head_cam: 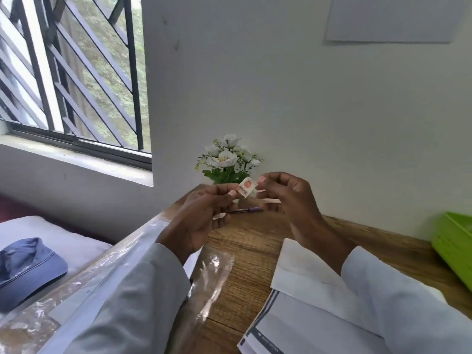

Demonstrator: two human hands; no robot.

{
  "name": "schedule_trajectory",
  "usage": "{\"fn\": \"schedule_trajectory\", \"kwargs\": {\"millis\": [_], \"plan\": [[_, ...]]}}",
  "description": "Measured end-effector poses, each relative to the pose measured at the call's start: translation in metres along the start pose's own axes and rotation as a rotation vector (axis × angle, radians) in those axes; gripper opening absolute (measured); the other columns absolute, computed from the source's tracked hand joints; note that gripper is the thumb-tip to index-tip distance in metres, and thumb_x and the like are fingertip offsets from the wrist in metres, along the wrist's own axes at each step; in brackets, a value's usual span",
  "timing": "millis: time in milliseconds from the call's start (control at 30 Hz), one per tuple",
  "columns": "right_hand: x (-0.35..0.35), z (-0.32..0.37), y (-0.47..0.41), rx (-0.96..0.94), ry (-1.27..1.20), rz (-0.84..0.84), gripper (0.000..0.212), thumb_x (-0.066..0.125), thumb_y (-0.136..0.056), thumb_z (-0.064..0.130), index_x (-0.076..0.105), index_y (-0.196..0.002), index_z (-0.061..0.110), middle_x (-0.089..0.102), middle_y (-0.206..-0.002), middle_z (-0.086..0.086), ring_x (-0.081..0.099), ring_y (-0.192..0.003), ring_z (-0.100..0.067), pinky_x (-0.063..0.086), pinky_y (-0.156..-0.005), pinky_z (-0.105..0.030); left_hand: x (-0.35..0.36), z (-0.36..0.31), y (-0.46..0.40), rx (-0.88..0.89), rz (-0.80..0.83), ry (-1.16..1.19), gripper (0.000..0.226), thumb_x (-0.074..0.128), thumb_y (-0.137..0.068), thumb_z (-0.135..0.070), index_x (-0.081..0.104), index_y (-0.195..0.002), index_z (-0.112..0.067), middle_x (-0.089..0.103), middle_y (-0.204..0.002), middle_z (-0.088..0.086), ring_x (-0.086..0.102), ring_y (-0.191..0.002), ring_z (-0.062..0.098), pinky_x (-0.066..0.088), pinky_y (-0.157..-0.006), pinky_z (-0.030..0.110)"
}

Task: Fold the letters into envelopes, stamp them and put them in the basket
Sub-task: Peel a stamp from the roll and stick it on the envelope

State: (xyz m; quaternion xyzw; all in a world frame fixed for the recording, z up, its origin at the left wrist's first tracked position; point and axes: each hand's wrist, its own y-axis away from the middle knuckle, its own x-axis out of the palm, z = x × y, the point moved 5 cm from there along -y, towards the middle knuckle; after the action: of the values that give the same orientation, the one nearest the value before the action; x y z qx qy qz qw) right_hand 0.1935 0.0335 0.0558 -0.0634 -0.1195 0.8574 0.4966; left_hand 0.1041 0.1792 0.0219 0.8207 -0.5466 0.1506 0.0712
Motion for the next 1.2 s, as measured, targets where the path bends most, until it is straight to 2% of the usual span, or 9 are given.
{"fn": "schedule_trajectory", "kwargs": {"millis": [100,233,500,600,800,900,1000,1133,1200], "plan": [[-0.027,0.01,0.018,0.03,-0.047,-0.021,0.02,0.073,-0.085,0.015,0.072,-0.102,0.006,0.074,-0.091,-0.008,0.069,-0.082,-0.018,0.054,-0.059,-0.024,0.027,0.008,0.005,-0.03,0.147,0.074,0.02,0.062,-0.088,-0.006,0.072,-0.104,-0.012,0.071,-0.094,0.004,0.062,-0.072,0.007,0.049,-0.054,0.017],[-0.06,0.019,0.042,0.015,-0.113,-0.088,0.021,0.076,-0.079,0.004,0.069,-0.099,0.007,0.074,-0.089,-0.011,0.069,-0.078,-0.018,0.056,-0.063,-0.027,0.064,0.017,0.018,-0.062,0.32,0.062,0.03,0.063,-0.082,-0.008,0.069,-0.111,-0.01,0.071,-0.104,0.003,0.063,-0.076,0.008,0.05,-0.055,0.017],[-0.109,0.036,0.076,0.012,-0.145,-0.17,0.03,0.077,-0.073,-0.007,0.058,-0.087,0.011,0.073,-0.084,-0.018,0.069,-0.067,-0.025,0.058,-0.072,-0.035,0.104,0.024,0.034,-0.085,0.428,-0.091,0.036,0.06,-0.085,-0.016,0.067,-0.119,-0.011,0.071,-0.118,0.004,0.064,-0.092,0.011,0.053,-0.068,0.022],[-0.13,0.038,0.088,0.014,-0.141,-0.205,0.028,0.075,-0.075,-0.008,0.058,-0.084,0.012,0.07,-0.084,-0.018,0.07,-0.069,-0.025,0.057,-0.071,-0.035,0.116,0.028,0.033,-0.066,0.418,-0.289,0.027,0.06,-0.09,-0.019,0.07,-0.115,-0.016,0.073,-0.112,0.0,0.066,-0.097,0.013,0.053,-0.076,0.027],[-0.181,0.033,0.113,0.108,-0.02,-0.206,0.021,0.072,-0.08,-0.004,0.06,-0.087,0.012,0.072,-0.081,-0.011,0.069,-0.065,-0.022,0.054,-0.057,-0.029,0.142,0.044,0.023,-0.052,0.491,-0.628,0.015,0.065,-0.091,-0.014,0.073,-0.104,-0.012,0.076,-0.101,0.002,0.071,-0.089,0.014,0.056,-0.072,0.027],[-0.208,0.027,0.123,0.141,0.091,-0.234,0.017,0.067,-0.085,-0.003,0.062,-0.089,0.013,0.071,-0.081,-0.007,0.068,-0.07,-0.019,0.056,-0.06,-0.032,0.169,0.046,0.021,0.155,0.591,-0.987,0.011,0.071,-0.086,-0.017,0.076,-0.095,-0.019,0.076,-0.095,-0.002,0.068,-0.084,0.007,0.054,-0.07,0.02],[-0.231,0.019,0.127,0.152,0.229,-0.297,0.021,0.059,-0.087,-0.008,0.062,-0.092,0.013,0.064,-0.081,-0.003,0.065,-0.073,-0.013,0.055,-0.063,-0.035,0.205,0.053,0.027,0.381,0.688,-1.344,0.023,0.071,-0.085,-0.035,0.072,-0.107,-0.027,0.071,-0.107,-0.014,0.066,-0.093,0.001,0.052,-0.084,0.019],[-0.244,0.013,0.128,0.157,0.416,-0.325,0.026,0.05,-0.088,-0.007,0.06,-0.097,0.015,0.063,-0.088,-0.004,0.062,-0.08,-0.015,0.055,-0.064,-0.034,0.249,0.079,0.027,0.429,0.742,-1.455,0.053,0.066,-0.082,-0.056,0.056,-0.129,-0.035,0.057,-0.134,-0.015,0.053,-0.12,0.008,0.043,-0.097,0.025],[-0.244,0.01,0.127,0.16,0.476,-0.308,0.028,0.048,-0.087,-0.006,0.059,-0.1,0.016,0.062,-0.088,-0.002,0.061,-0.081,-0.015,0.055,-0.066,-0.035,0.264,0.092,0.024,0.469,0.736,-1.488,0.065,0.065,-0.079,-0.062,0.05,-0.136,-0.033,0.054,-0.139,-0.01,0.05,-0.125,0.014,0.042,-0.101,0.031]]}}
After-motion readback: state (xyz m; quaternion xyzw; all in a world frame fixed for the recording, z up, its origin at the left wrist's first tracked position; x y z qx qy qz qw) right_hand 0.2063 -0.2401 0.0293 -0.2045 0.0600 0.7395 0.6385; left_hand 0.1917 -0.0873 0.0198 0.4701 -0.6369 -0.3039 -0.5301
